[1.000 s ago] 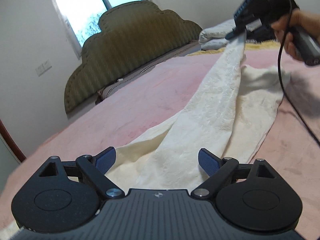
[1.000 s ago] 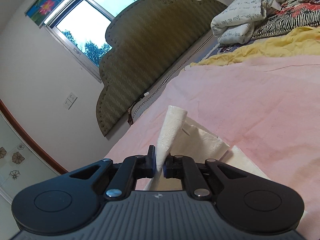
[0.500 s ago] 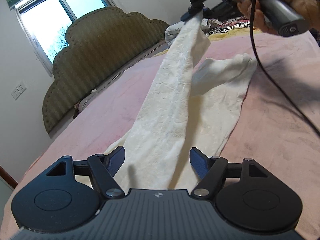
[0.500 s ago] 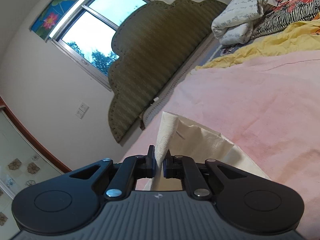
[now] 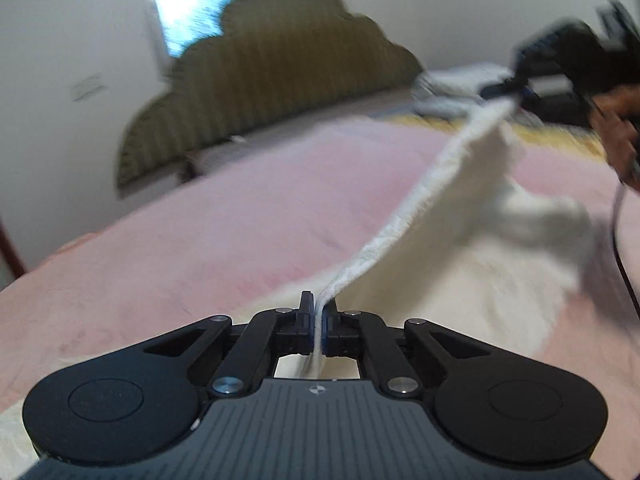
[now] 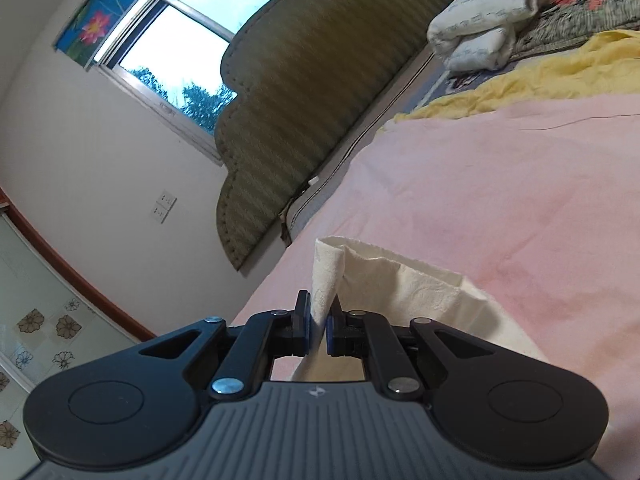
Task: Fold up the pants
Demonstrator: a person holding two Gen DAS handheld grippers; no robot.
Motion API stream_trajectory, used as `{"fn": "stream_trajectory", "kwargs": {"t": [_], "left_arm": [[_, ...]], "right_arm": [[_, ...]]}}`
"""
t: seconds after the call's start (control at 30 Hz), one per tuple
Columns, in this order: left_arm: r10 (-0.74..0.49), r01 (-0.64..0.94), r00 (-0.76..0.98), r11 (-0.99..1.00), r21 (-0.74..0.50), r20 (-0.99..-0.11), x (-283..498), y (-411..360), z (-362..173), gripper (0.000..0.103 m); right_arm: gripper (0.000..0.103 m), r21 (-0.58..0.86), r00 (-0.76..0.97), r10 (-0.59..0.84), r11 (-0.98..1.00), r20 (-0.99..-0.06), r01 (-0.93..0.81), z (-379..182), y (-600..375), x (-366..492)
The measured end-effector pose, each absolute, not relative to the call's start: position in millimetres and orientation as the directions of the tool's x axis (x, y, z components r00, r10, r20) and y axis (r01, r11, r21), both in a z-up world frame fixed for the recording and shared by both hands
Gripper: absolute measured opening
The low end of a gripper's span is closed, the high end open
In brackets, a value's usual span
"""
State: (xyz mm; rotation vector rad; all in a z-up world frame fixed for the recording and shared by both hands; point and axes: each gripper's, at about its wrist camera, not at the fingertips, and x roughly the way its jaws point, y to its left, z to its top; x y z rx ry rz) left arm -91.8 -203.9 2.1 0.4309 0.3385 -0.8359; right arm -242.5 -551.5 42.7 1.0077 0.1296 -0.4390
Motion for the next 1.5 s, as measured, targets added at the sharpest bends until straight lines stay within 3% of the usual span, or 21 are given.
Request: {"fn": "stream_trajectory", "kwargs": {"t": [0.03,0.13,0.2,0.27,0.33,0.43,0.57,0.67,0.73,0.83,0.93,1.0,1.1,1.17,1.23,1.37,1.4,1.5], "left_arm": [[-0.637,0.739,0.662,0.640,0.208,-0.395,-87,-198,17,0.007],[-0.651,0.691,0.720,0.703,0.167,-0.241,-89,-184,47,0.008],[-0.664,0.705,0.709,0.674,0.219,-0.237,-99,-186,48,0.005],[-0.700,0.776,0.630,0.579,0.249,-0.336,-109,-194,31,0.006],[-0.716,0.845,0.534,0.471,0.254,-0.449,-123,-203,5,0.008],[-0.710,0.890,0.454,0.344,0.298,-0.537,-146,-211,-31,0.008],[-0.707,0.894,0.441,0.292,0.339,-0.553,-159,-210,-47,0.008],[-0.701,0.909,0.416,0.295,0.295,-0.580,-151,-206,-49,0.008],[-0.689,0.917,0.399,0.288,0.276,-0.605,-146,-207,-54,0.012],[-0.684,0.914,0.405,0.287,0.287,-0.606,-146,-205,-55,0.025],[-0.696,0.914,0.404,0.287,0.286,-0.594,-147,-197,-47,0.044],[-0.715,0.925,0.380,0.287,0.248,-0.587,-144,-189,-37,0.054],[-0.741,0.931,0.357,0.334,0.150,-0.568,-131,-179,-20,0.066],[-0.742,0.912,0.389,0.395,0.113,-0.546,-119,-177,-12,0.068],[-0.719,0.884,0.442,0.450,0.126,-0.536,-108,-179,-11,0.068],[-0.650,0.837,0.503,0.531,0.133,-0.570,-86,-181,-22,0.068],[-0.633,0.829,0.511,0.543,0.137,-0.581,-82,-180,-28,0.068],[-0.586,0.810,0.529,0.565,0.158,-0.615,-75,-178,-43,0.069]], "right_arm": [[0.008,0.791,0.917,-0.294,0.476,-0.270,0.385,50,-551,-238],[0.008,0.760,0.957,-0.284,0.611,-0.051,0.222,86,-534,-241],[0.008,0.692,0.957,-0.288,0.695,0.021,0.194,98,-521,-251],[0.008,0.661,0.943,-0.323,0.691,-0.079,0.292,89,-516,-259],[0.008,0.657,0.895,-0.367,0.613,-0.256,0.439,61,-520,-270],[0.008,0.705,0.831,-0.369,0.446,-0.416,0.551,7,-527,-296],[0.008,0.680,0.783,-0.393,0.396,-0.482,0.617,-16,-520,-320],[0.008,0.620,0.763,-0.403,0.445,-0.506,0.646,-9,-513,-320],[0.008,0.535,0.728,-0.420,0.496,-0.542,0.684,-5,-505,-314],[0.008,0.347,0.636,-0.421,0.581,-0.646,0.737,-6,-498,-293],[0.012,0.322,0.629,-0.432,0.593,-0.646,0.738,-2,-493,-295],[0.033,0.313,0.612,-0.481,0.564,-0.627,0.764,6,-493,-303],[0.038,0.181,0.488,-0.652,0.480,-0.580,0.858,22,-488,-312],[0.038,0.177,0.501,-0.687,0.488,-0.526,0.855,32,-481,-314],[0.038,0.222,0.623,-0.590,0.610,-0.514,0.761,35,-473,-299],[0.040,0.211,0.698,-0.390,0.764,-0.601,0.609,21,-461,-245],[0.044,0.185,0.680,-0.365,0.783,-0.636,0.594,13,-461,-233],[0.046,0.092,0.606,-0.391,0.785,-0.693,0.612,-4,-462,-213]]}}
